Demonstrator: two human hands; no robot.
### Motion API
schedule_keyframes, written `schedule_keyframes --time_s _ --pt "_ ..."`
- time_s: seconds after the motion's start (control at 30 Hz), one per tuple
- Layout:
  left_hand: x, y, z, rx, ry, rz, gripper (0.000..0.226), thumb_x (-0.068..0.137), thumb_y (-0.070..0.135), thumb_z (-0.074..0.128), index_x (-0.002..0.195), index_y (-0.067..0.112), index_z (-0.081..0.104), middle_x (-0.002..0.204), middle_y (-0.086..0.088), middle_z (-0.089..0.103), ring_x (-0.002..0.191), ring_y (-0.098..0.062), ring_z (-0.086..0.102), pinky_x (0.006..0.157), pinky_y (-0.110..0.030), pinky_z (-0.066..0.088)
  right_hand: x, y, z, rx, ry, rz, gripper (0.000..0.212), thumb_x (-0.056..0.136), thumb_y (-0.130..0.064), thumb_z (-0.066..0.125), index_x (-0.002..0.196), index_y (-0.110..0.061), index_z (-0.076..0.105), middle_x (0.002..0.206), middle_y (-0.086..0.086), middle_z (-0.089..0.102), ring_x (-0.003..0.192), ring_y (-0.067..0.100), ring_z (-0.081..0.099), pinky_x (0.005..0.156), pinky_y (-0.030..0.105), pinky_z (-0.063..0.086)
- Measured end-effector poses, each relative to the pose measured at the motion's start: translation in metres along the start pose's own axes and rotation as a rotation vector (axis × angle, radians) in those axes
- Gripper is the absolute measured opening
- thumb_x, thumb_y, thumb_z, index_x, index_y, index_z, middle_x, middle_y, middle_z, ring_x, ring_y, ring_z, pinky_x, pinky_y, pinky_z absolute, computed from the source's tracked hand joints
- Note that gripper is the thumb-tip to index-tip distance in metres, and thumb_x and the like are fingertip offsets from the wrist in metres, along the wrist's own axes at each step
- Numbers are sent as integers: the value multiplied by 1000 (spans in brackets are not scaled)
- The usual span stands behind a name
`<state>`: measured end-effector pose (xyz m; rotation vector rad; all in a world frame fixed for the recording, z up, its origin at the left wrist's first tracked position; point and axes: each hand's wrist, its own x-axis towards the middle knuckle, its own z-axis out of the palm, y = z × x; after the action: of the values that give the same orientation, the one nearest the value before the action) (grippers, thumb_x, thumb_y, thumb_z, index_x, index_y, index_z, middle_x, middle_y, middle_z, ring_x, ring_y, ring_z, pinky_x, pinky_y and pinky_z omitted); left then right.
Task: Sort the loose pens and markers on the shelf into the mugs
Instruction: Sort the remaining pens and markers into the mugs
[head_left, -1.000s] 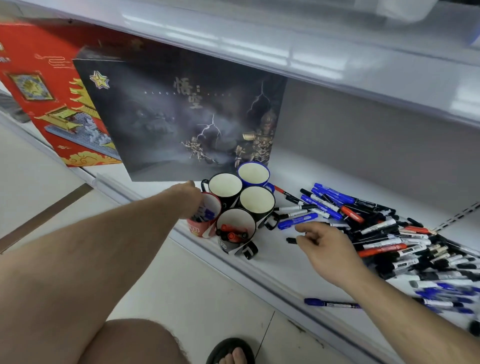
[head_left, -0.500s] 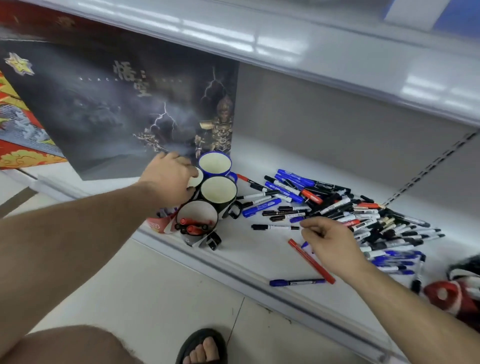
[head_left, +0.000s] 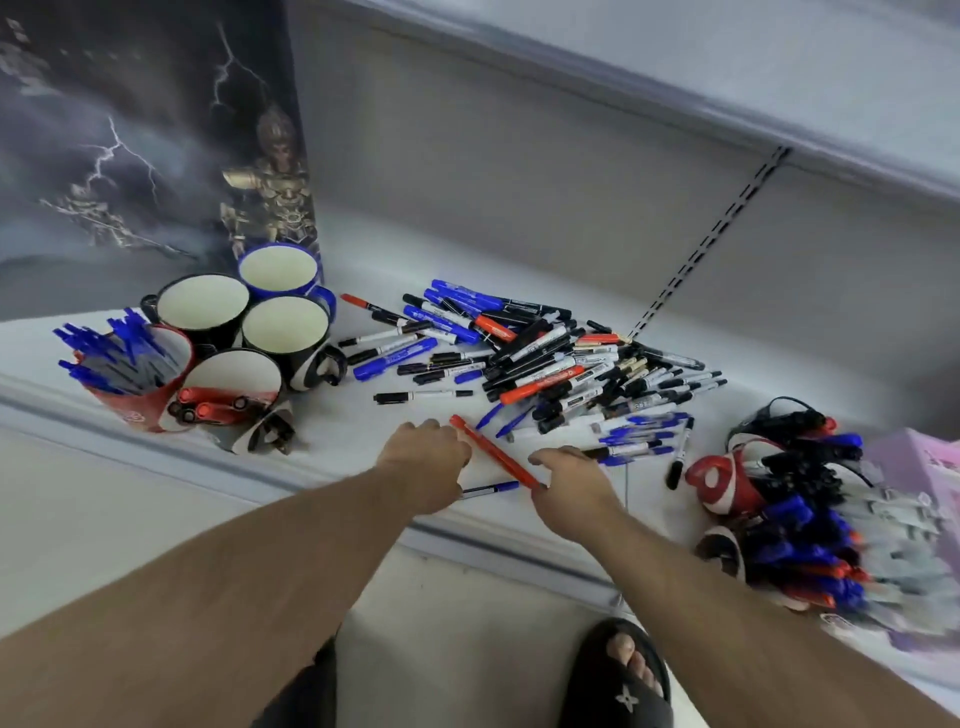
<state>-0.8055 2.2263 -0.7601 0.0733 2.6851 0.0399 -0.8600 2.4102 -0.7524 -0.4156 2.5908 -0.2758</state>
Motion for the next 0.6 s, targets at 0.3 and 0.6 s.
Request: schedule_keyframes --time_s 0.3,0.6 --pt "51 22 26 189 44 173 95 75 77 55 150 28 23 153 -4 28 138 -29 32 112 -45 27 35 48 -12 246 133 441 67 85 -41 57 146 -27 35 148 14 32 133 35 35 107 47 36" --pt "55 6 32 192 36 43 38 104 31 33 137 12 36 132 -9 49 112 -27 54 84 -38 46 120 95 -42 476 285 901 74 84 -47 60 144 -12 36 137 20 44 120 32 47 100 38 43"
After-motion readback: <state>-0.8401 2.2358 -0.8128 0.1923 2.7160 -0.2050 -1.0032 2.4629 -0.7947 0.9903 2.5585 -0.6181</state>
